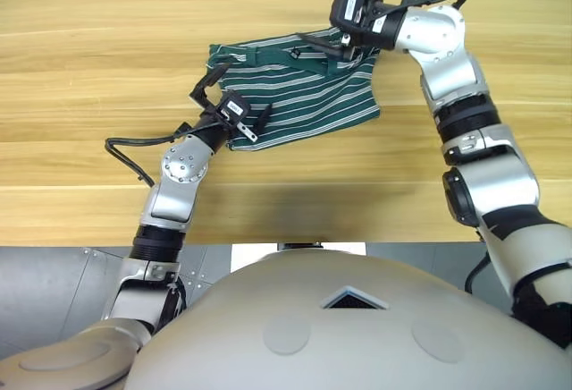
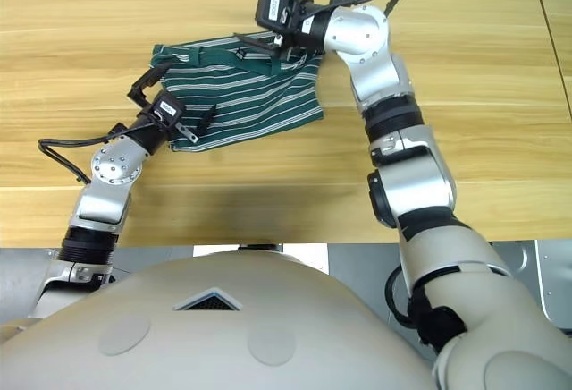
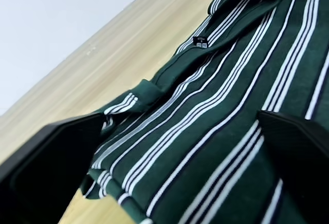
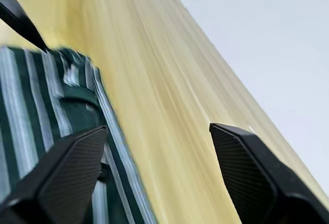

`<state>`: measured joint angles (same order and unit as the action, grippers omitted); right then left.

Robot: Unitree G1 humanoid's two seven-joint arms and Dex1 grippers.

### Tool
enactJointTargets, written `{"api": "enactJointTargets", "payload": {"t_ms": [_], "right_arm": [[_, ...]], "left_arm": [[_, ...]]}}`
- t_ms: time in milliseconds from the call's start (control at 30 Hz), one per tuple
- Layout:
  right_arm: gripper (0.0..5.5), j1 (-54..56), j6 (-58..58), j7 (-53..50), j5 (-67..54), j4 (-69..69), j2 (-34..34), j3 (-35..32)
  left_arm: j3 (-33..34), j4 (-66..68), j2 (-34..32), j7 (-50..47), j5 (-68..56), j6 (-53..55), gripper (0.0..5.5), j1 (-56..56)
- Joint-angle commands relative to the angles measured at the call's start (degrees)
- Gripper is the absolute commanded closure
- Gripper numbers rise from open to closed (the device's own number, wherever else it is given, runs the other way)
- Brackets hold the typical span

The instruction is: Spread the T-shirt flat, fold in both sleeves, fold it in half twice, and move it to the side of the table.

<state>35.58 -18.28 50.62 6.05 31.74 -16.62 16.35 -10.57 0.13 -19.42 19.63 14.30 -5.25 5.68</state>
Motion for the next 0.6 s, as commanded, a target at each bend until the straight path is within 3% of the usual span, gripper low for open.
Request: {"api": "enactJointTargets", "payload": {"t_ms": [33, 300, 600], "right_arm": [[1.79, -5.0, 3.0, 5.6, 0.2, -7.1, -3.3, 3.6], [1.79, -0.3, -1.3, -6.7, 12.2, 8.2, -2.7, 7.9], [1.79, 8.1, -2.3, -18.7, 15.4, 21.2, -0.7, 6.4]], "left_arm": [[-2.5, 2.3, -0.7, 0.1, 2.6, 2.2, 0.11, 1.2], [-5.6, -4.1, -0.6, 1.8, 1.8, 3.8, 0.11, 4.3], [-10.4, -9.8, -1.3, 2.9, 2.9, 6.0, 0.11, 8.5]]}}
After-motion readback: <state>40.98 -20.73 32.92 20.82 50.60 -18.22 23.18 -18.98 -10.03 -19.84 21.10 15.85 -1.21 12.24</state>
